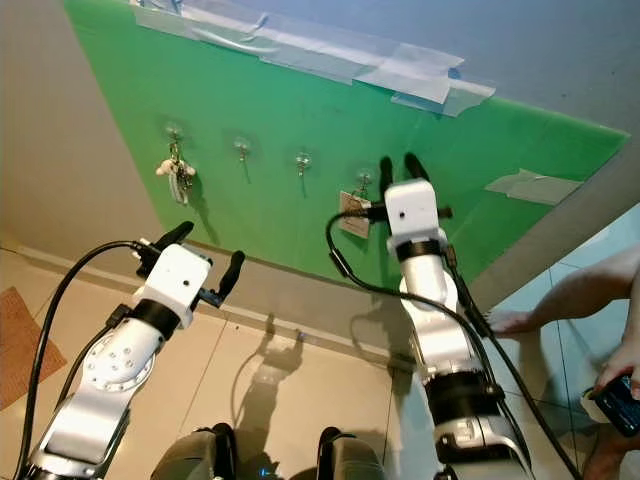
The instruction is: Setting the table
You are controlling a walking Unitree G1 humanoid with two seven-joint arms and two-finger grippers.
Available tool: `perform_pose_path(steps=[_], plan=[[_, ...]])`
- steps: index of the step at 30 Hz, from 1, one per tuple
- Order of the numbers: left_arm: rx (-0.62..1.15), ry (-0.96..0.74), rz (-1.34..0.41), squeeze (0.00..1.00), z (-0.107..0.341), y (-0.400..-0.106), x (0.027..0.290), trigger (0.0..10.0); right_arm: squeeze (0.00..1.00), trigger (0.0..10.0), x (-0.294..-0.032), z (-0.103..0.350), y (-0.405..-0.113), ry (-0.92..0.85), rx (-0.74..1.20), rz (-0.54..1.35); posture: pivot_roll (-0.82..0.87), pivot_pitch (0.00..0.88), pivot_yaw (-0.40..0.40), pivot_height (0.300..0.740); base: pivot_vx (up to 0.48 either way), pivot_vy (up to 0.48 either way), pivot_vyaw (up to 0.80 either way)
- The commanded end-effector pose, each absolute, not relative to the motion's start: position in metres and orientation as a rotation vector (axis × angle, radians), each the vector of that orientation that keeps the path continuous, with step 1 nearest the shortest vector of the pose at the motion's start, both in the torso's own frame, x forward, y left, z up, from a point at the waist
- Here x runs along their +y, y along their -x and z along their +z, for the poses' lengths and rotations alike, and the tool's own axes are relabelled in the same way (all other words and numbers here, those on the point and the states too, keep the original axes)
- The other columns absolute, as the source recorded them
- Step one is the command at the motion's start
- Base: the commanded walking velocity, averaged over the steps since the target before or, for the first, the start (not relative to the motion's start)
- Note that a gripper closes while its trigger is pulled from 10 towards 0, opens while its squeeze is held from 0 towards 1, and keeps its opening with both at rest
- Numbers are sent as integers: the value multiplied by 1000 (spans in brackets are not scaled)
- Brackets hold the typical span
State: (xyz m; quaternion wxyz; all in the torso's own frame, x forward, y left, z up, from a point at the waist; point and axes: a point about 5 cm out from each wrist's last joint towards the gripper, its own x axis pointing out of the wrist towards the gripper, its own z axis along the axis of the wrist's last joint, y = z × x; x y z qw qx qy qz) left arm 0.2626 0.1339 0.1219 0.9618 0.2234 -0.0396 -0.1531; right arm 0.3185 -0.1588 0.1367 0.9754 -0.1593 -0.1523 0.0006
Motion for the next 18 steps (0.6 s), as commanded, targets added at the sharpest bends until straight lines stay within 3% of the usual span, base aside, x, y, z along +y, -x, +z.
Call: perform_pose_path(steps=[1,10,18], plan=[[-57,-446,-314,0,117,-263,132,10000,0,10000,-166,144,-317,326,-326,-30,-28,128,-49,740,0,0,0],[67,-345,-241,0,103,-264,145,10000,0,10000,-170,122,-287,311,-238,-41,-50,116,-31,740,0,0,0],[126,-307,-148,0,90,-253,159,10000,0,10000,-181,87,-255,91,-62,-58,-53,86,-19,740,0,0,0]])
